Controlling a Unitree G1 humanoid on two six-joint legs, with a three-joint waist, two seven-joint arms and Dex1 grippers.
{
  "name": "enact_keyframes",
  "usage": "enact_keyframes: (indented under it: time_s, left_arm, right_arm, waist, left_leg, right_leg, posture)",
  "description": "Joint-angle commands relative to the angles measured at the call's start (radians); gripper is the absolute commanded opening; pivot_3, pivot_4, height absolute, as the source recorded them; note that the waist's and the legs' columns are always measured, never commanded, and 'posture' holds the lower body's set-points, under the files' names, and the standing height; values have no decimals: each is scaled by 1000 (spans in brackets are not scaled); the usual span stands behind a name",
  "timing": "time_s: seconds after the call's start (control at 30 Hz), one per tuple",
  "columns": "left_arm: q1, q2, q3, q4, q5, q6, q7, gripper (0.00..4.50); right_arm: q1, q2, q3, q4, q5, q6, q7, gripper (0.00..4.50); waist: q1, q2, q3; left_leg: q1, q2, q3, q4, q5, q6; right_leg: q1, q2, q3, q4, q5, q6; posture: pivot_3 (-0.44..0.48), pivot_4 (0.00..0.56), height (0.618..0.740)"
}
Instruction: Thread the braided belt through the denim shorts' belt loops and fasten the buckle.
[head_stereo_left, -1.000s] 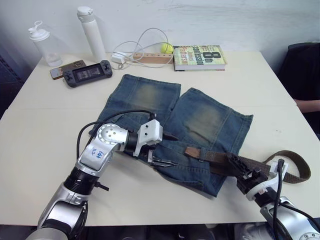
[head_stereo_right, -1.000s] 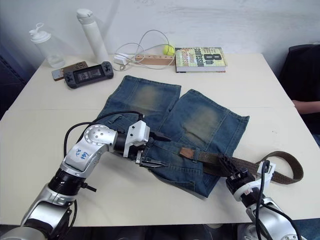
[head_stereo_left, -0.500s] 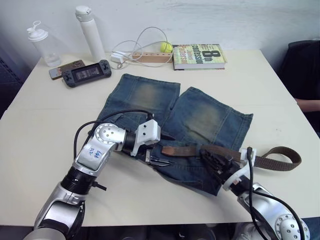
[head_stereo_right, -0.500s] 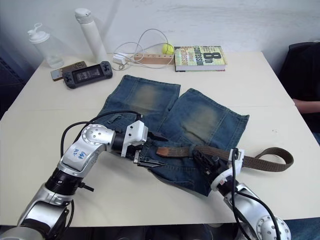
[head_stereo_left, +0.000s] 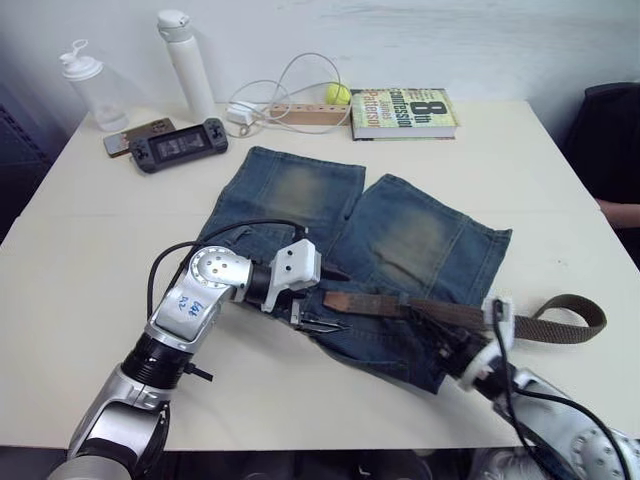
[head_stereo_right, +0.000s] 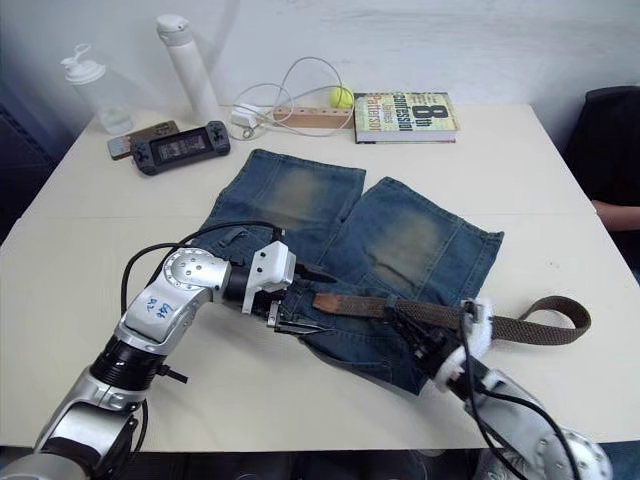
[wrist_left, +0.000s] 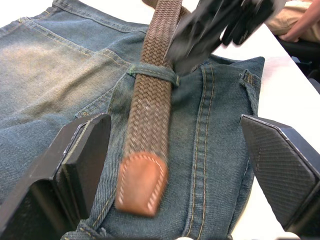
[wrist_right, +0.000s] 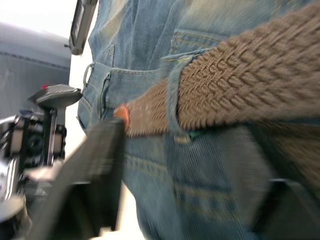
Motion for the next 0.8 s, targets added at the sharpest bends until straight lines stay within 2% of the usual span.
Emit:
enact_keyframes:
  time_s: [0.03,0.13,0.3,0.43,0.67,0.77,0.8]
  left_arm:
    - [-12,-12,-4,7,-1,-25,-14,4500]
    - [-24,-12,-6,27,1,-32,-32,4500]
    - [-37,15,10,48,-6,-28,-76,4500]
    - [-34,77,29,50,-12,-26,-124,4500]
    - [-21,140,67,31,-19,-9,-126,4500]
    - [-5,149,74,14,-19,3,-118,4500]
    - [0,151,75,8,-18,5,-115,4500]
  right_arm:
    - [88,-108,-104,-143,28,63,165,4437]
    - [140,-238,-142,-249,-183,86,355,4437]
    - [40,-345,-68,-324,-551,-21,547,4437]
    - [-103,-453,168,-323,-883,-95,679,4437]
    - [-247,-458,493,-166,-1300,-204,752,4437]
    - [-265,-455,516,-81,-1378,-215,764,3760]
    - [-254,-464,503,-67,-1385,-220,774,3273]
  waist:
    - [-1,0,0]
    - [-9,0,0]
    - [-7,-1,1]
    - [-4,-1,1]
    - [-2,-1,1]
    - [-2,-1,1]
    - [-2,-1,1]
  left_leg:
    - [0,0,0,0,0,0]
    - [0,0,1,0,0,0]
    - [1,1,2,1,0,0]
    - [0,1,2,1,0,0]
    - [-7,0,-1,4,0,-1]
    - [-7,-1,-1,5,0,-1]
    - [-7,-1,-1,5,0,-1]
  right_leg:
    - [0,0,0,0,0,0]
    - [0,1,1,1,0,0]
    - [0,2,1,1,0,0]
    - [-1,2,1,1,0,0]
    - [-5,1,-1,0,0,0]
    - [-5,0,-1,1,0,1]
    - [-5,0,-1,1,0,1]
  posture:
    - [0,150,734]
    - [0,150,734]
    - [0,150,734]
    - [0,150,734]
    - [0,150,734]
    - [0,150,734]
    - [0,150,734]
